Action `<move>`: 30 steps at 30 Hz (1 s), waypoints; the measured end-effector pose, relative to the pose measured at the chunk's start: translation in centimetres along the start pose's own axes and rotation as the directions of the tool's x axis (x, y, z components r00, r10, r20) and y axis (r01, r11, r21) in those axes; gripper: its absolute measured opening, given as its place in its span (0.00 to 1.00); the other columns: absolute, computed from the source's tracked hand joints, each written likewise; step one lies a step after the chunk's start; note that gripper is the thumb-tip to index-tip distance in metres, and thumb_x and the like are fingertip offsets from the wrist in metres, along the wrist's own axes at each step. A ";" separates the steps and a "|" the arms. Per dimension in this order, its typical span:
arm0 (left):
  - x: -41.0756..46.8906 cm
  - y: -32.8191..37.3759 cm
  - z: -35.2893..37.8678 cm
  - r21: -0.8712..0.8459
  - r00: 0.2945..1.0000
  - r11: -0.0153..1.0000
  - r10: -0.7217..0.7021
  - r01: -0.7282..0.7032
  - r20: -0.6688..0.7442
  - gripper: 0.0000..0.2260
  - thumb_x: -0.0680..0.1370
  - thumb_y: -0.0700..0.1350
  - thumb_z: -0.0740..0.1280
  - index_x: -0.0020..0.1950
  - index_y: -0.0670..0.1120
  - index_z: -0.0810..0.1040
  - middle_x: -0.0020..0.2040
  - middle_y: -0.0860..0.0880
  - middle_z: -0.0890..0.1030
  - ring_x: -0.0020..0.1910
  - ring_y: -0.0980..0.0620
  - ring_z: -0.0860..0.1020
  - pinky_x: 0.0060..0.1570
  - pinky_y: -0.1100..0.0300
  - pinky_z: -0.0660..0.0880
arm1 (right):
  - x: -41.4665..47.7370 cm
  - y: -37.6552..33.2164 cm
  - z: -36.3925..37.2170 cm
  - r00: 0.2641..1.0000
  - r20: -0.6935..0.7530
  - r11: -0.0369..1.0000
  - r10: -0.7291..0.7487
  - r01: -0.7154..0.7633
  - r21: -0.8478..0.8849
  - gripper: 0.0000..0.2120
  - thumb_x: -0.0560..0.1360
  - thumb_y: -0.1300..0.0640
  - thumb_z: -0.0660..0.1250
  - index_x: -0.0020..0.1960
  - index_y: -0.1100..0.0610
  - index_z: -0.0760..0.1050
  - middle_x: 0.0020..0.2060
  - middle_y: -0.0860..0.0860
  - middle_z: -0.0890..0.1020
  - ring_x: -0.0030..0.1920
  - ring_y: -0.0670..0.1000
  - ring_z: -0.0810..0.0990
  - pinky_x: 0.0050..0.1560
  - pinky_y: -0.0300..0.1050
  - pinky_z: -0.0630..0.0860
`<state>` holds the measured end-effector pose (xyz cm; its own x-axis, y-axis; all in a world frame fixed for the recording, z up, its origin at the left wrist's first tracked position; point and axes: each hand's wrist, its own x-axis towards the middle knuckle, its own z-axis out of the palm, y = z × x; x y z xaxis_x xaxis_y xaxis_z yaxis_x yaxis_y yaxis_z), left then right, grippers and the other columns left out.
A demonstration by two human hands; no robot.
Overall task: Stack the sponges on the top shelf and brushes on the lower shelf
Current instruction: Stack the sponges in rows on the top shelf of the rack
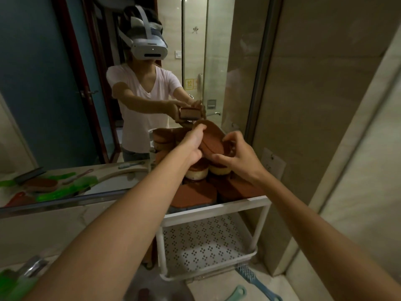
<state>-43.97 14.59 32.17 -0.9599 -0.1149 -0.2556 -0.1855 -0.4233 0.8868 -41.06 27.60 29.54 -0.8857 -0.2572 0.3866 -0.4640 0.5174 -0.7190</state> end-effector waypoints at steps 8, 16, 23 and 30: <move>1.5 -1.6 0.2 0.812 0.920 0.465 0.329 -0.352 0.210 0.15 0.80 0.49 0.56 0.60 0.43 0.75 0.58 0.45 0.77 0.59 0.45 0.74 0.51 0.58 0.68 | 0.4 4.8 -1.9 0.964 -0.136 0.970 0.229 -0.214 0.116 0.18 0.76 0.54 0.65 0.64 0.52 0.67 0.60 0.52 0.74 0.55 0.52 0.75 0.43 0.39 0.74; 4.1 -2.0 -1.1 0.927 0.925 -0.006 0.076 -0.374 0.373 0.38 0.66 0.64 0.70 0.70 0.49 0.65 0.71 0.47 0.68 0.68 0.47 0.68 0.64 0.53 0.69 | 1.0 7.7 -0.7 0.970 -0.093 0.974 0.225 -0.228 -0.019 0.22 0.76 0.55 0.62 0.69 0.50 0.67 0.66 0.52 0.73 0.62 0.53 0.74 0.53 0.41 0.70; 4.8 -2.8 -1.7 0.924 0.925 -0.048 0.005 -0.380 0.381 0.50 0.51 0.74 0.71 0.69 0.58 0.62 0.70 0.53 0.68 0.69 0.49 0.68 0.67 0.49 0.68 | 1.5 9.0 0.2 0.969 -0.021 0.950 0.245 -0.244 -0.196 0.22 0.74 0.48 0.62 0.68 0.41 0.66 0.71 0.55 0.66 0.67 0.56 0.69 0.67 0.52 0.69; 4.0 -2.7 -2.0 0.919 0.921 -0.100 0.046 -0.381 0.387 0.44 0.62 0.68 0.71 0.72 0.55 0.58 0.72 0.46 0.61 0.71 0.43 0.62 0.69 0.47 0.65 | 1.2 8.7 0.2 0.975 -0.017 0.908 0.223 -0.214 -0.360 0.22 0.76 0.47 0.61 0.70 0.42 0.64 0.71 0.57 0.63 0.68 0.58 0.67 0.67 0.51 0.67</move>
<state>-46.93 13.49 27.98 -0.9739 0.2225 -0.0457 0.1914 0.9122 0.3624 -46.13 31.63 23.64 -0.9665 -0.1218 0.2261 -0.2266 0.8187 -0.5276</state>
